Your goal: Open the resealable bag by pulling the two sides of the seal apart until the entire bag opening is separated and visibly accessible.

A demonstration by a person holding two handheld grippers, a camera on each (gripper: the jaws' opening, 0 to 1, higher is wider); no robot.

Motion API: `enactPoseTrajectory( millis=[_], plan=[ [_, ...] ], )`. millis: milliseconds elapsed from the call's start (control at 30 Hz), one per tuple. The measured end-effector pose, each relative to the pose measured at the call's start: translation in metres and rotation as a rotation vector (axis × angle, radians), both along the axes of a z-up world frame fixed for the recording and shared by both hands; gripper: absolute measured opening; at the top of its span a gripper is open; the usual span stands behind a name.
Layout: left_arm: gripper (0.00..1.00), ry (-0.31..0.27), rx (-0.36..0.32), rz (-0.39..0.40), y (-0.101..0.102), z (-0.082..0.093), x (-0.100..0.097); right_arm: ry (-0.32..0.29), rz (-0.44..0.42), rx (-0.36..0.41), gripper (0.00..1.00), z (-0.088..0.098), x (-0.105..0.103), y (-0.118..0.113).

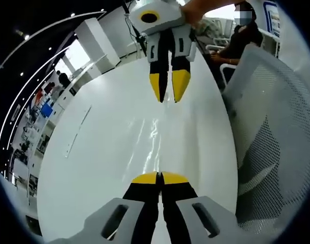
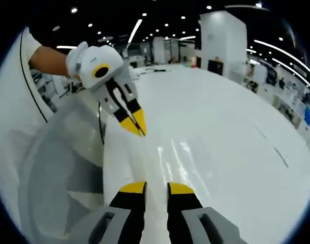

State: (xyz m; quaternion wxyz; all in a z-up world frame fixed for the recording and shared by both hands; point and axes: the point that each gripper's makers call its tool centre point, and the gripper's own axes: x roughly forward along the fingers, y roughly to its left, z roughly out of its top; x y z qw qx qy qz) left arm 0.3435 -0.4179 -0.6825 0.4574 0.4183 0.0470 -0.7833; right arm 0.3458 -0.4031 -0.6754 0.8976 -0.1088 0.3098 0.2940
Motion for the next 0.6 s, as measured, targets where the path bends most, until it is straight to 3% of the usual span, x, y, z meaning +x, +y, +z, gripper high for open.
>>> enactPoseTrajectory(
  millis=[167, 267, 600],
  plan=[
    [0.0, 0.022, 0.032, 0.015, 0.0, -0.009, 0.001, 0.02, 0.031, -0.035, 0.13, -0.012, -0.002, 0.001],
    [0.0, 0.026, 0.066, 0.05, 0.008, -0.017, 0.011, 0.057, 0.031, -0.075, 0.13, -0.021, -0.019, -0.018],
    [0.0, 0.037, 0.089, 0.074, 0.015, -0.021, 0.017, 0.105, -0.043, -0.114, 0.12, -0.029, -0.067, -0.064]
  ],
)
